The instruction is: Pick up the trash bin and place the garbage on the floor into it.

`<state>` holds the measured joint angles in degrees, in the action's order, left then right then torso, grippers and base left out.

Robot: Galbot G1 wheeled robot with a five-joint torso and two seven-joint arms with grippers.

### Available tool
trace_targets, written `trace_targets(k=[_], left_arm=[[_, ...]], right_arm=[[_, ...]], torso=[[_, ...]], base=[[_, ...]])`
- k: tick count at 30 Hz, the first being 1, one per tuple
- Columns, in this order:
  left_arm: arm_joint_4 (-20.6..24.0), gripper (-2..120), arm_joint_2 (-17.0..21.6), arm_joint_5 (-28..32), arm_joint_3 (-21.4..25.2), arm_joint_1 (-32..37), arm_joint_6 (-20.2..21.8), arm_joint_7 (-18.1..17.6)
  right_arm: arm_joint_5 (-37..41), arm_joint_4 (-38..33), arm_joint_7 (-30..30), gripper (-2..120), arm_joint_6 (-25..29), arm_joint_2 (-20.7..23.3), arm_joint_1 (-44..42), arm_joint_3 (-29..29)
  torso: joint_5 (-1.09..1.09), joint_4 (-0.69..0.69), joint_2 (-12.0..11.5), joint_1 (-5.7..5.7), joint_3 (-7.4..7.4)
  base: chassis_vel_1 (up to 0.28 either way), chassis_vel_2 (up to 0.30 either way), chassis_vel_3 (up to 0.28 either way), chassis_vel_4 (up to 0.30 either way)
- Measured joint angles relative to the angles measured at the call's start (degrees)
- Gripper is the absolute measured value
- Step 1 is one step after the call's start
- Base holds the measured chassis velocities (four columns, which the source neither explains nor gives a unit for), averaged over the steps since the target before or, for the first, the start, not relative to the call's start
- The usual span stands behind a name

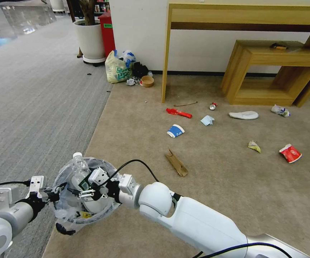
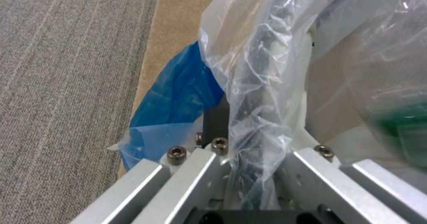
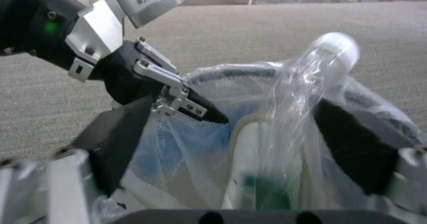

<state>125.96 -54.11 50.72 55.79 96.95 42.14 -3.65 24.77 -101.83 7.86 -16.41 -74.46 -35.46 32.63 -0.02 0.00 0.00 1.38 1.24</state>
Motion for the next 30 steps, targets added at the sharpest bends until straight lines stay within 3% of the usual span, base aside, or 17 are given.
trace_targets(k=[15, 30], left_arm=[[-0.6, 0, -0.4, -0.2, -0.3, -0.5, 0.0, 0.1], [-0.7, 0, -2.4, -1.8, 0.9, 0.7, 0.0, 1.9]], right_arm=[[2.6, -0.3, -4.1, 100, -0.6, -1.1, -0.4, -2.8], [2.3, 1.3, -5.7, 100, -1.8, 0.3, -7.1, -21.0]], torso=[[0.0, 0.0, 0.0, 0.0, 0.0], [0.01, 0.0, 0.0, 0.0, 0.0]], base=[[0.0, 0.0, 0.0, 0.0], [0.0, 0.0, 0.0, 0.0]])
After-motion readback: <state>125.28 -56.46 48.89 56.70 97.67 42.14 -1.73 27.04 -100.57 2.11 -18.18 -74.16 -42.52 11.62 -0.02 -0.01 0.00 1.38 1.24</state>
